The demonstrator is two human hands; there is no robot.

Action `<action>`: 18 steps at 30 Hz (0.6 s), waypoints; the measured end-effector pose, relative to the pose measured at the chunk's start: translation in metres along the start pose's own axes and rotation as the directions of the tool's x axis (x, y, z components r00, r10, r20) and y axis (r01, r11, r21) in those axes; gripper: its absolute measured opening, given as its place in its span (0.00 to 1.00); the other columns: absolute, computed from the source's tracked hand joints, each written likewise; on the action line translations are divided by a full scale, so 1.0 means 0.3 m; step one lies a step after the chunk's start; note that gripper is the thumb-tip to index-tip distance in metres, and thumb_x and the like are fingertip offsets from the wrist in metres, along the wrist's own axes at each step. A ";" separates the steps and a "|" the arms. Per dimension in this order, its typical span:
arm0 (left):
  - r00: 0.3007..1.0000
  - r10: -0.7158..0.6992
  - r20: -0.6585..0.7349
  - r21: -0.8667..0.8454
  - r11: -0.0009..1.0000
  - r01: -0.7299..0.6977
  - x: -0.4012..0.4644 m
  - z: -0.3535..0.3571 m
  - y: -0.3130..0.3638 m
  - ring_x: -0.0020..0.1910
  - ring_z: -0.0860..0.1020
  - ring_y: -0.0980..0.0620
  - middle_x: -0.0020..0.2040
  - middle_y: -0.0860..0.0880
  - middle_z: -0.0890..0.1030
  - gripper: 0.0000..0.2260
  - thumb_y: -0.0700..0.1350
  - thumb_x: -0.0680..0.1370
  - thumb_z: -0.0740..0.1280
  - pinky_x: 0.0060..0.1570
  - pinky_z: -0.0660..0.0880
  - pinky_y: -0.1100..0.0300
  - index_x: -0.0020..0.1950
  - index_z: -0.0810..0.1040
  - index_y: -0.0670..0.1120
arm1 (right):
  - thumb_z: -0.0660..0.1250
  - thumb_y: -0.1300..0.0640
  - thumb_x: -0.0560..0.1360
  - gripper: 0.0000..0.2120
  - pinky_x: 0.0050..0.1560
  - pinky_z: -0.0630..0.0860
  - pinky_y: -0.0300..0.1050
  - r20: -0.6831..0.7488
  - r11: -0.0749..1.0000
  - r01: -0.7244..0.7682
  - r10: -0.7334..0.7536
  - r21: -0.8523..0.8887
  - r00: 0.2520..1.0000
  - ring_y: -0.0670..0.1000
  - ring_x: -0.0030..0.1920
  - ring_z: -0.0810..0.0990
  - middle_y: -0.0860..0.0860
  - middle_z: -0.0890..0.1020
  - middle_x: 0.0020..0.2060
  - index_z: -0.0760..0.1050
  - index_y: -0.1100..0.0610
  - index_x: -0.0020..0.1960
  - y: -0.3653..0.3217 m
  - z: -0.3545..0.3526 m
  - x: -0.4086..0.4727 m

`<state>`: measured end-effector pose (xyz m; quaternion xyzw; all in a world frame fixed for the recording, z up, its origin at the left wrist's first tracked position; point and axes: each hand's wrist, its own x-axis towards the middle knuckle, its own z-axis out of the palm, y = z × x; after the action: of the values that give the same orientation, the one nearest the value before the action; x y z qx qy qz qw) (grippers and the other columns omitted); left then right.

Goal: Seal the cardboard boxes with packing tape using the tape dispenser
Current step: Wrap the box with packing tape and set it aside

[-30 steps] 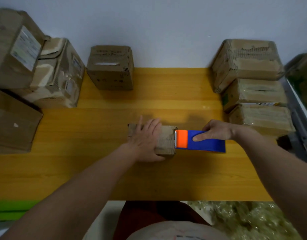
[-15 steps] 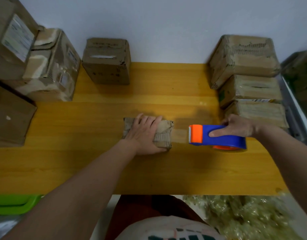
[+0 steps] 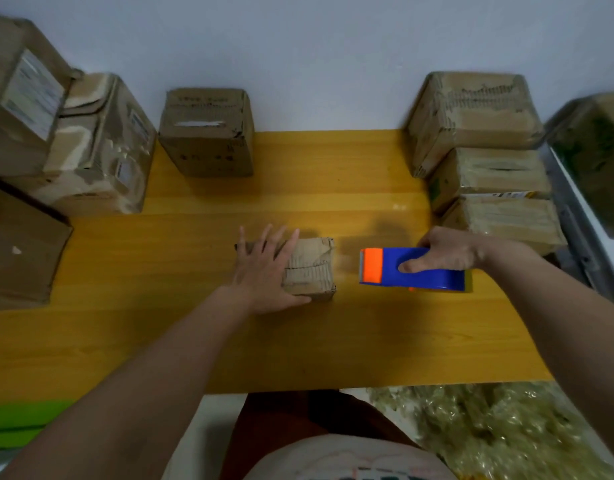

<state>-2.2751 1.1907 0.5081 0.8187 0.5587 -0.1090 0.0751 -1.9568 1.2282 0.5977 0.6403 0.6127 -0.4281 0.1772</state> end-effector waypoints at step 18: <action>0.998 -0.060 -0.030 -0.071 0.996 0.058 -0.003 0.015 0.011 0.73 0.54 0.45 0.76 0.48 0.55 0.55 0.82 0.59 0.47 0.71 0.44 0.39 0.77 0.38 0.54 | 0.63 0.39 0.75 0.18 0.34 0.67 0.43 -0.488 0.787 -0.248 -0.076 -0.564 0.869 0.53 0.43 0.80 0.50 0.80 0.42 0.76 0.53 0.48 -0.126 0.167 0.057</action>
<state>-2.2728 1.1878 0.5040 0.8003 0.5873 -0.0784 0.0917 -2.0108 1.2084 0.5672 0.6627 0.7108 -0.0233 0.2344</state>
